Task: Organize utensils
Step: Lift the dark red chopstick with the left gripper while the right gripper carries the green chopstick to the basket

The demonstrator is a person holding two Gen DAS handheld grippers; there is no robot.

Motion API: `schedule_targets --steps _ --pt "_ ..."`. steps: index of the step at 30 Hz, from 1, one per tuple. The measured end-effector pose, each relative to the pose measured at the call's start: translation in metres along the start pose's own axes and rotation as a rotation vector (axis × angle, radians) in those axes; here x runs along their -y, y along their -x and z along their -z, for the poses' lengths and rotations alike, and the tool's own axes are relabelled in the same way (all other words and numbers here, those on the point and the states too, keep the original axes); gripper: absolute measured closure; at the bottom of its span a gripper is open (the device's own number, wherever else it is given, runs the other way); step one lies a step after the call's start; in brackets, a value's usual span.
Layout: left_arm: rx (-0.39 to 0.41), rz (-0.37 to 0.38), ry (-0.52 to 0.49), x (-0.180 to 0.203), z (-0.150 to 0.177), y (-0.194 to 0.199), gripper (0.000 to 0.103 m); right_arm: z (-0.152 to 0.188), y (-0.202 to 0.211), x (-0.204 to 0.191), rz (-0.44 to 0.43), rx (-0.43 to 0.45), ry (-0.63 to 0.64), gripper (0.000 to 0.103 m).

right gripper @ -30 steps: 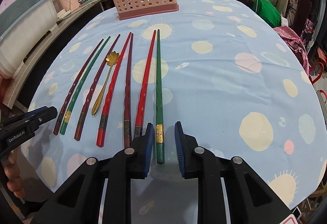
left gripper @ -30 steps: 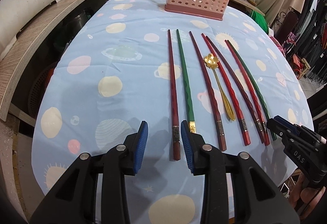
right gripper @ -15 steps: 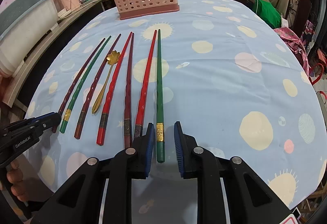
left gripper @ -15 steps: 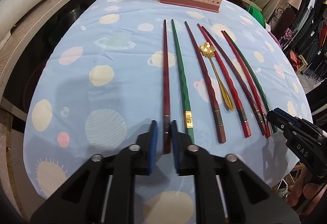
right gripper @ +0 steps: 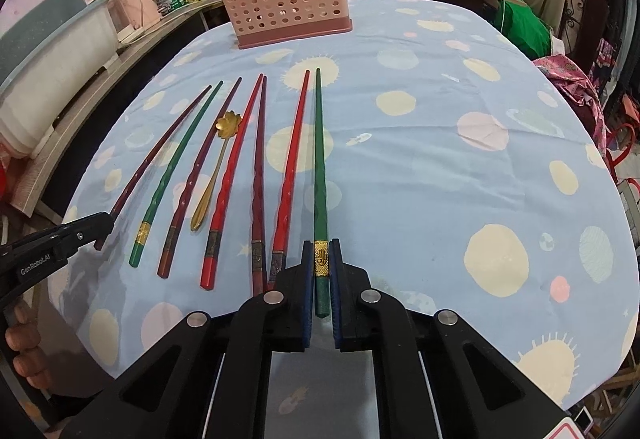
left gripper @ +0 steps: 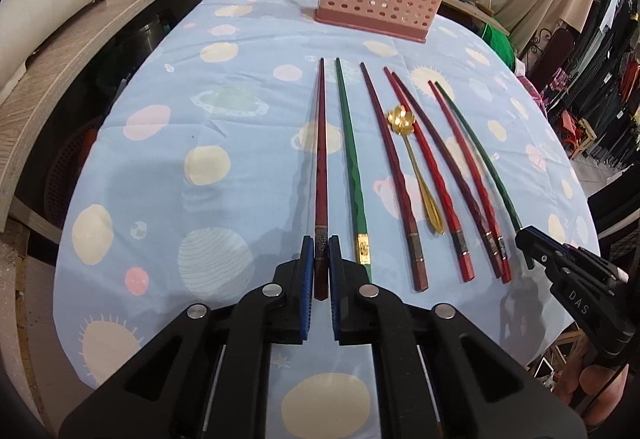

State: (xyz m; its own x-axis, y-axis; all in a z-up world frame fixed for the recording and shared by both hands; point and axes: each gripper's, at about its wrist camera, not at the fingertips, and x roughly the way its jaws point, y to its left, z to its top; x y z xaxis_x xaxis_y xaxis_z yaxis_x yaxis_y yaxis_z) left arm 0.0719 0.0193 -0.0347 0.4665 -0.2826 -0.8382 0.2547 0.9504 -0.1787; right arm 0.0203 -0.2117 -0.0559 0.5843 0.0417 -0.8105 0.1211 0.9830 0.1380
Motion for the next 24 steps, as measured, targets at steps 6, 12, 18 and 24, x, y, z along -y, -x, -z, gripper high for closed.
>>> schedule_targets --steps 6,12,18,24 --pt "0.045 0.015 0.022 -0.003 -0.016 0.021 0.096 -0.015 0.021 0.002 -0.017 0.057 -0.024 0.096" --pt "0.105 0.024 0.028 -0.001 -0.039 0.045 0.096 -0.040 0.046 0.006 -0.034 0.123 -0.047 0.096" --pt "0.184 0.018 0.028 -0.003 -0.079 0.071 0.096 -0.075 0.070 0.014 -0.047 0.204 -0.064 0.096" --pt "0.283 -0.009 0.007 0.002 -0.126 0.094 0.096 -0.118 0.086 0.023 -0.052 0.296 -0.071 0.096"
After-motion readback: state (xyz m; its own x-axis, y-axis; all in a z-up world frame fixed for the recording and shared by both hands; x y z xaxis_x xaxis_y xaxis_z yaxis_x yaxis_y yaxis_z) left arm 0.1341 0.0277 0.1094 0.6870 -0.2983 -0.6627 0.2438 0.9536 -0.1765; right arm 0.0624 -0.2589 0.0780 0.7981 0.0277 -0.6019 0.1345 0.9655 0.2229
